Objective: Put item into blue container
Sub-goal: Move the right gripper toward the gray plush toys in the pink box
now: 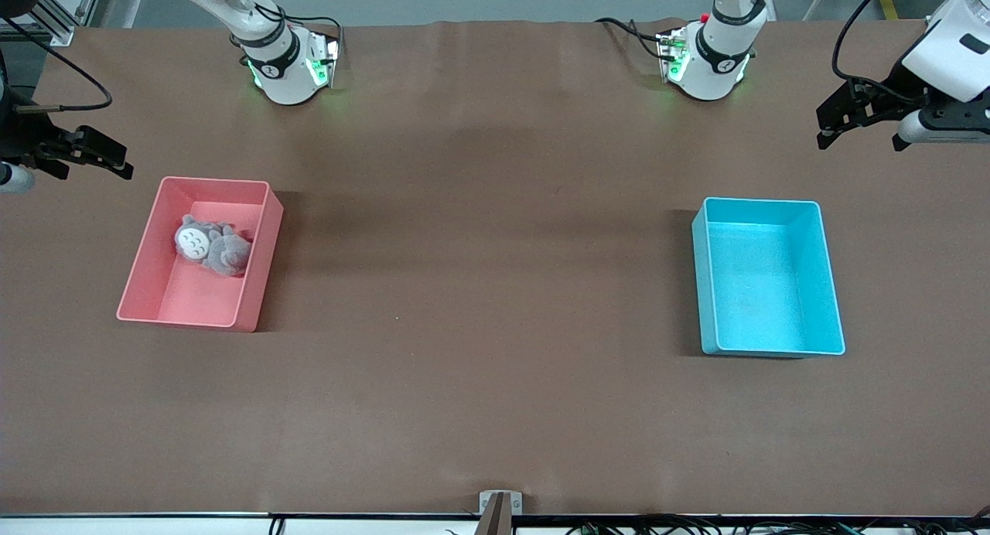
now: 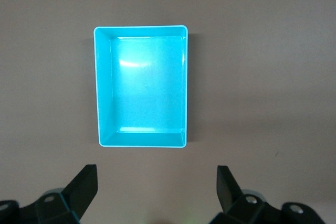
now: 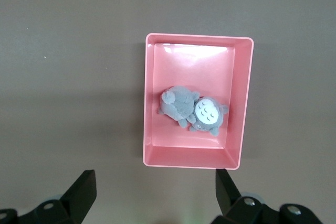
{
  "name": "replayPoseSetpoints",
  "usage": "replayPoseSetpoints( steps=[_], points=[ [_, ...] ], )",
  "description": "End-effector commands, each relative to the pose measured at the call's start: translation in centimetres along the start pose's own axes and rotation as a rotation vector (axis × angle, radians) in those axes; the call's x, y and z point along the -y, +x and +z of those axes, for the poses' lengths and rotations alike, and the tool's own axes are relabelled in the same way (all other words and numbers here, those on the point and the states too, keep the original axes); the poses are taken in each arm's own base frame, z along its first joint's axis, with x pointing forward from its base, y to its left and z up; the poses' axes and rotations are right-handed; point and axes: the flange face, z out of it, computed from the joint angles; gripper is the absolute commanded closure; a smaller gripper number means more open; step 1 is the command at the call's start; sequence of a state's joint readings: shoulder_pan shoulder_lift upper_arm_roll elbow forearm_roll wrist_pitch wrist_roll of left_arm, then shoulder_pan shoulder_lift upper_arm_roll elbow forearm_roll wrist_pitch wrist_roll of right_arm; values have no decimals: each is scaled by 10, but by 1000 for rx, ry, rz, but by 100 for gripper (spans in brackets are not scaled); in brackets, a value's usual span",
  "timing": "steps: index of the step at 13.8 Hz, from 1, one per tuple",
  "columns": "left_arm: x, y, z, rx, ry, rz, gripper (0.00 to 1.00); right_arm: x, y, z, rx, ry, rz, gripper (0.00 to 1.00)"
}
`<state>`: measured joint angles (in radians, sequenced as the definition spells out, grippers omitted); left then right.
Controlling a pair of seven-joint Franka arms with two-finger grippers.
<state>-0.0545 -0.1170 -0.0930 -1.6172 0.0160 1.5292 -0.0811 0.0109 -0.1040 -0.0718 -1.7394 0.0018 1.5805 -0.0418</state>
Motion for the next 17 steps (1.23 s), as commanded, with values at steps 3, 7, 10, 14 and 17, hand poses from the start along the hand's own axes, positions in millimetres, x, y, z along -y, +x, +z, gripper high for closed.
replayPoseSetpoints(
  steps=[3, 7, 10, 14, 17],
  points=[
    [-3, 14, 11, 23, -19, -2, 0, 0, -6, -2, -2, -9, -4, 0],
    [7, 38, 7, 6, -16, -8, 0, -3, -7, -7, 4, -9, 4, 0],
    [8, 67, 24, 62, -19, -17, 0, -15, 6, -7, 3, -5, 29, 0],
    [21, 78, 35, 67, -18, -41, 0, -39, 54, 56, 56, 3, 55, 0],
    [34, 85, 50, 93, -33, -54, 0, -44, 79, 99, 91, -10, 60, 0]
  ],
)
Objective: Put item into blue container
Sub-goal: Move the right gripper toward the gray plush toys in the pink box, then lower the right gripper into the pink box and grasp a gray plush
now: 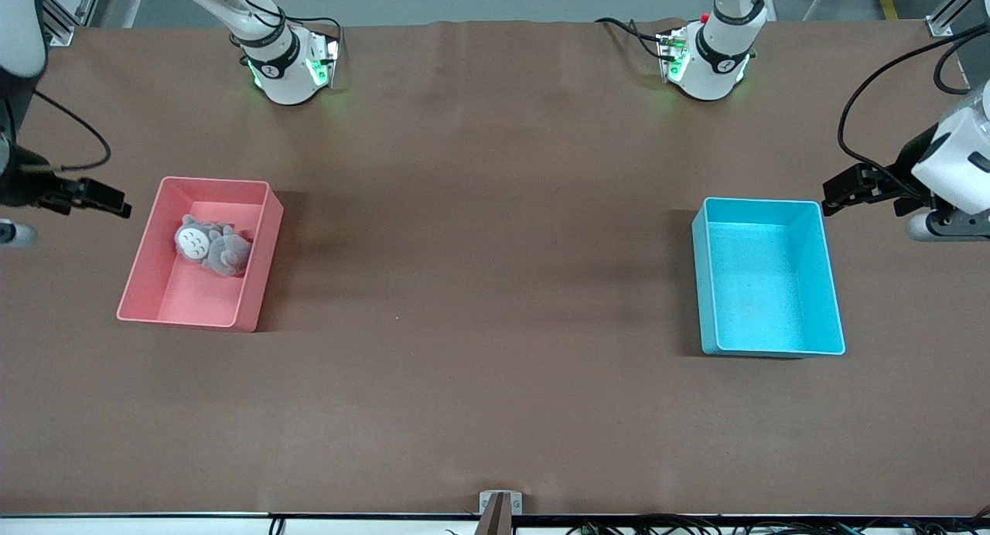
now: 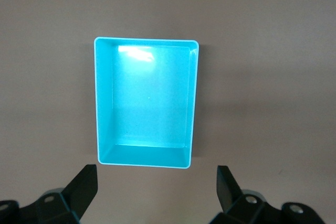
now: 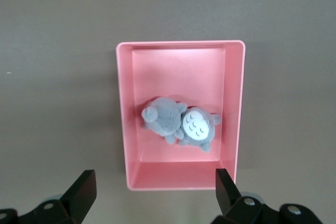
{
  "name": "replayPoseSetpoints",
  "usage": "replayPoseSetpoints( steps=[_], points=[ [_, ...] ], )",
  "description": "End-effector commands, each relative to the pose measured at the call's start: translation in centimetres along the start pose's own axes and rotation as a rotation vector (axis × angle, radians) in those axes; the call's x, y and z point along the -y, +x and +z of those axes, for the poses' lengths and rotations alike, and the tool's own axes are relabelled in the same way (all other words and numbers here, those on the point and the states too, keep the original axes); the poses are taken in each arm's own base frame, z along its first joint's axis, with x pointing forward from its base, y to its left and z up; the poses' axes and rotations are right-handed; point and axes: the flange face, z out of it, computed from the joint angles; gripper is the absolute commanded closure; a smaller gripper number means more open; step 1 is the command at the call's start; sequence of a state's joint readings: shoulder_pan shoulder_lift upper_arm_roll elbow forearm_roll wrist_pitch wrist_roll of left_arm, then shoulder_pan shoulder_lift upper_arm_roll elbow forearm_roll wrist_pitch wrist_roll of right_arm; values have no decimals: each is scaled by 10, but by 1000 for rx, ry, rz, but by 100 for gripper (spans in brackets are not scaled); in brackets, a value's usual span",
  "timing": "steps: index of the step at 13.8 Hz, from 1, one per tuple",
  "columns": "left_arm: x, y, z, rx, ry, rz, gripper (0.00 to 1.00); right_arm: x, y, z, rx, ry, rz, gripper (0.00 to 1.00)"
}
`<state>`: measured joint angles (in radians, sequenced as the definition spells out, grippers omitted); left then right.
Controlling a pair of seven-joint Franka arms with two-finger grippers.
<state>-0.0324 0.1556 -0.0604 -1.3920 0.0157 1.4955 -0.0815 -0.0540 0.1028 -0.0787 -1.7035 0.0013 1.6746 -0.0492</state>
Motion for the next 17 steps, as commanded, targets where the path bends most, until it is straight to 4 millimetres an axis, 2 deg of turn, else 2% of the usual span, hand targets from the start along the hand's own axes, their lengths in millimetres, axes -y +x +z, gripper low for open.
replayPoseSetpoints(
  steps=[1, 3, 5, 7, 10, 11, 17],
  points=[
    [1, 5, -3, 0, -19, 14, 0, 2, 24, 27, 17, -7, -3, 0],
    [-15, 4, -2, 0, -16, 42, 0, 2, 27, 58, 9, 3, 10, 0],
    [-42, 1, -2, 0, -7, 77, 0, -1, 22, 107, 3, 9, 26, 0],
    [-50, 1, 1, 5, -8, 82, 0, -3, 12, 150, 0, 51, 94, 0],
    [-46, 3, 4, 9, -3, 76, 0, -4, -2, 198, -32, 63, 116, 0],
    [-45, 9, 14, 26, -4, 74, 0, -4, -5, 209, -50, 60, 119, 0],
    [-33, 11, 16, 30, -11, 70, 0, -6, -19, 273, -78, 48, 136, 0]
  ],
)
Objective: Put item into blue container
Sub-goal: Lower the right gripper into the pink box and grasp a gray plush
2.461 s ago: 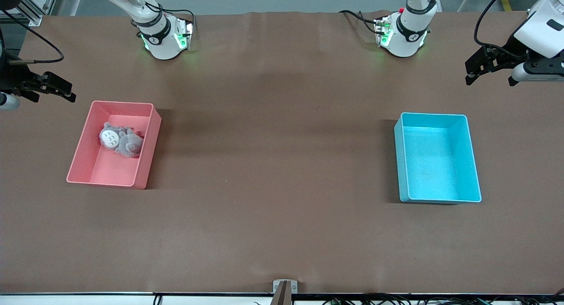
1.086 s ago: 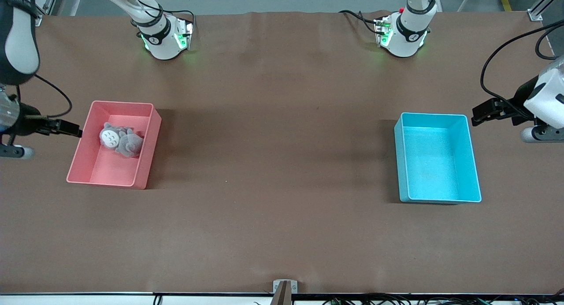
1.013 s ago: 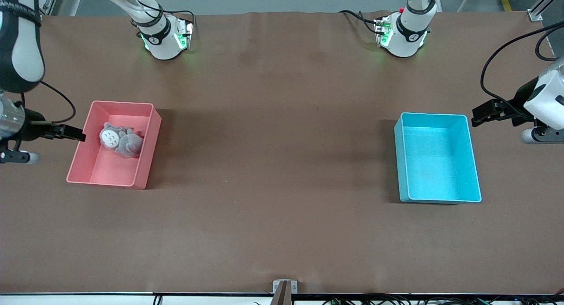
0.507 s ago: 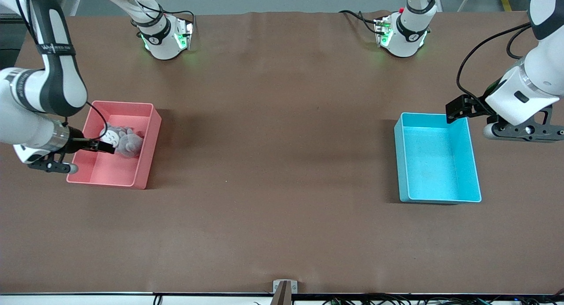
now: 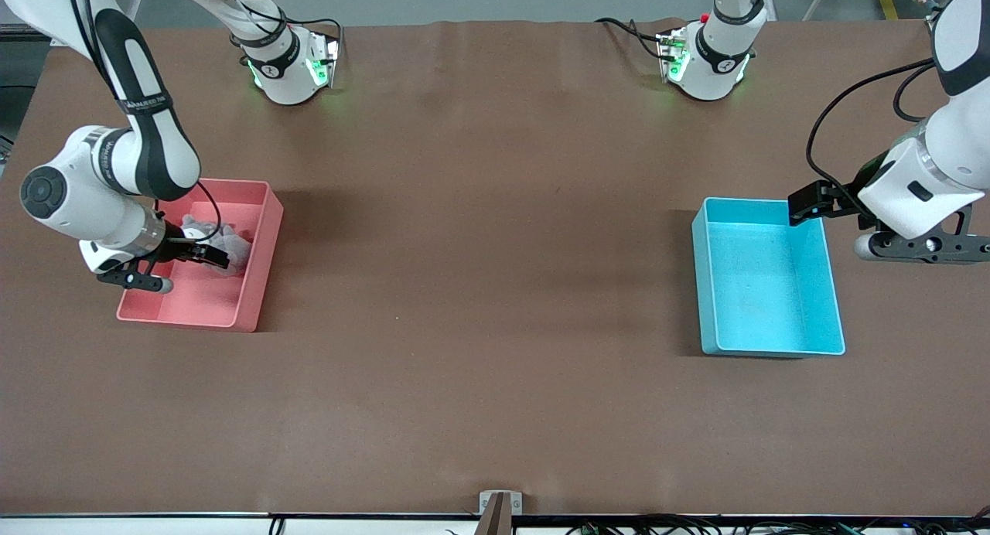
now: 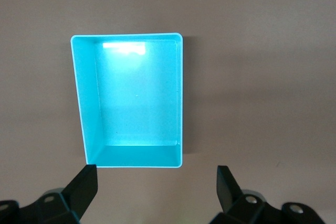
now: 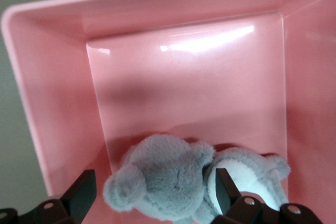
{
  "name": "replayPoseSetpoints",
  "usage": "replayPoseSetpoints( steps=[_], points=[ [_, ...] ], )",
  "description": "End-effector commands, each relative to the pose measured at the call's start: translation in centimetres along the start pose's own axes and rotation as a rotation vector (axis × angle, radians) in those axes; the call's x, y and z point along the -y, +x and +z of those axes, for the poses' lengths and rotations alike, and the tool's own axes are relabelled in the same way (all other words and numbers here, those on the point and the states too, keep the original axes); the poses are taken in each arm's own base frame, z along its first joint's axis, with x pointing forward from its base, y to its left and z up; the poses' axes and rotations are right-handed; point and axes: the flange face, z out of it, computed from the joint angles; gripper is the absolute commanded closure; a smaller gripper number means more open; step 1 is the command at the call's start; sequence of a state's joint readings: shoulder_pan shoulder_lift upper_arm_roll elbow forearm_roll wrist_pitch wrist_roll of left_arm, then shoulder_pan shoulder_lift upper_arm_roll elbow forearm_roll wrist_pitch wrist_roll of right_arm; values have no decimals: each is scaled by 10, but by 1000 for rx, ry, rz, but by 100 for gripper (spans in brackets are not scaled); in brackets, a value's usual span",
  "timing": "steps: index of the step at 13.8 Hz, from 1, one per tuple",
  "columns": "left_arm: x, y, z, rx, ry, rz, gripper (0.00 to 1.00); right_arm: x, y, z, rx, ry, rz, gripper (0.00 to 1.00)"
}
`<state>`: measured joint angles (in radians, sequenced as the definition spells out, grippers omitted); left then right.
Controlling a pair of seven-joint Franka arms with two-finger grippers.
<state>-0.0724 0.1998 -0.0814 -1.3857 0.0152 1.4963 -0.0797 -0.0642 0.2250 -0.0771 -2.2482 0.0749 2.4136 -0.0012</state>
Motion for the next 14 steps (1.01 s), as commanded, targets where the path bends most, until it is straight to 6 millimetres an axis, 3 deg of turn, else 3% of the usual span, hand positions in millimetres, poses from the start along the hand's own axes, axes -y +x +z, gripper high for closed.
replayPoseSetpoints(
  steps=[1, 6, 10, 12, 14],
  points=[
    [2, 1, -7, -7, -9, 9, 0, -4, -9, 27, 14, 7, 31, 0],
    [3, 2, -5, -4, -15, 10, 0, -6, -15, 53, 62, 28, 71, 0],
    [2, 2, -6, -5, -16, 8, 0, -6, -16, 60, 74, 27, 73, 1],
    [2, 2, -6, -5, -16, 10, 0, -7, -16, 62, 80, 25, 73, 10],
    [2, 2, -6, -5, -18, 10, 0, -6, -16, 61, 84, 27, 72, 28]
  ],
)
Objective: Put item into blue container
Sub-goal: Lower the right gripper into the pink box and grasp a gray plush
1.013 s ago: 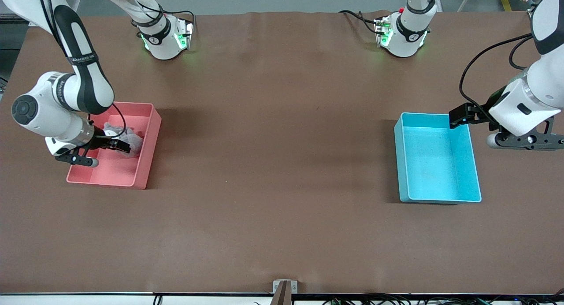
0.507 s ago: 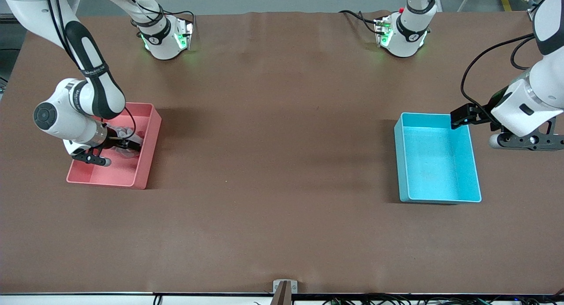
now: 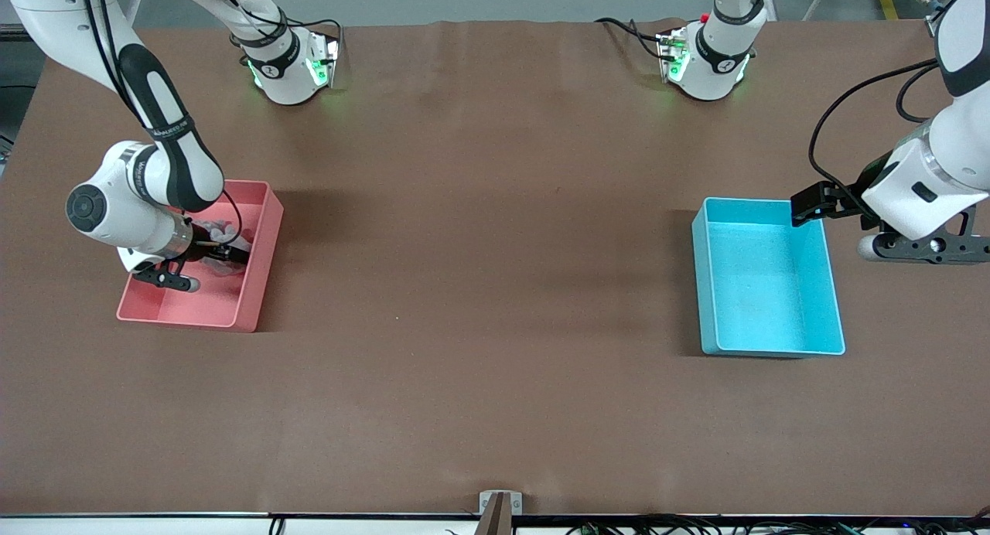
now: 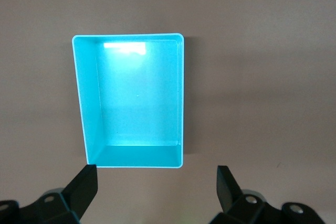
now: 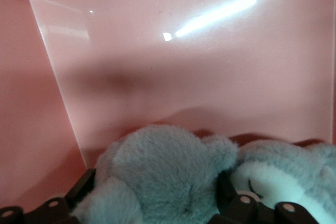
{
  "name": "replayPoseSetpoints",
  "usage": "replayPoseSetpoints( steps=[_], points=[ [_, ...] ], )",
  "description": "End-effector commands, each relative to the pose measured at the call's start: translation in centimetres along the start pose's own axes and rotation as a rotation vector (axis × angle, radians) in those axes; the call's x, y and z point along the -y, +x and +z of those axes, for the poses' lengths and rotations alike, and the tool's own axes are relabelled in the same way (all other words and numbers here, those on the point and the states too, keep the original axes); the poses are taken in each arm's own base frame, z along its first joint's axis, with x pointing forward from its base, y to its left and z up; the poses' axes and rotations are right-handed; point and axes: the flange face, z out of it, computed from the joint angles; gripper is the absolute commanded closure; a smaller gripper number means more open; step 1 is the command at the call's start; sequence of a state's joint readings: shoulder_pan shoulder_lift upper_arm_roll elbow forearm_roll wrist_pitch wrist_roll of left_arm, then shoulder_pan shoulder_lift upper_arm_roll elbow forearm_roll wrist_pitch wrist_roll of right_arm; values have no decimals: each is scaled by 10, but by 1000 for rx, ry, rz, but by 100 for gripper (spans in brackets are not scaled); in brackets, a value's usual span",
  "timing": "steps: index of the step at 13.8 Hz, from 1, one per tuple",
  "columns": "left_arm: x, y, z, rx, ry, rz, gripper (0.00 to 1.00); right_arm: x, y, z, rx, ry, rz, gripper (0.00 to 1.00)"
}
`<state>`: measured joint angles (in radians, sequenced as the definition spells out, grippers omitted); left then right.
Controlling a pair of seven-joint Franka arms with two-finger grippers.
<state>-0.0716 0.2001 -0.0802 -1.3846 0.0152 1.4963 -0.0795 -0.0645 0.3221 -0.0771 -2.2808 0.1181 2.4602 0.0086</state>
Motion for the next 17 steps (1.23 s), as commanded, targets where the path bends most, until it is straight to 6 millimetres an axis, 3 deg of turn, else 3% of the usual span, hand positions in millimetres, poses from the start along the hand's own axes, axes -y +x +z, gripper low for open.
replayPoseSetpoints(
  steps=[1, 6, 7, 10, 12, 15, 17],
  points=[
    [1, 2, -5, -4, -16, 10, 0, -2, -2, 0, 0, 16, 19, 37],
    [1, 2, -5, -4, -18, 10, 0, -2, -1, -1, -1, 17, 20, 89],
    [1, 2, -5, -4, -18, 12, 0, 0, -1, -1, -2, 18, 19, 96],
    [2, 2, -5, -6, -18, 10, 0, 2, 7, -17, 15, 23, 5, 98],
    [2, 2, -5, -4, -18, 10, 0, 7, 24, -55, 73, 30, -12, 98],
    [2, 2, -5, -4, -19, 9, 0, 18, 50, -132, 135, 33, -30, 98],
    [2, 2, -5, -4, -19, 10, 0, 33, 55, -174, 159, 27, 23, 98]
  ],
)
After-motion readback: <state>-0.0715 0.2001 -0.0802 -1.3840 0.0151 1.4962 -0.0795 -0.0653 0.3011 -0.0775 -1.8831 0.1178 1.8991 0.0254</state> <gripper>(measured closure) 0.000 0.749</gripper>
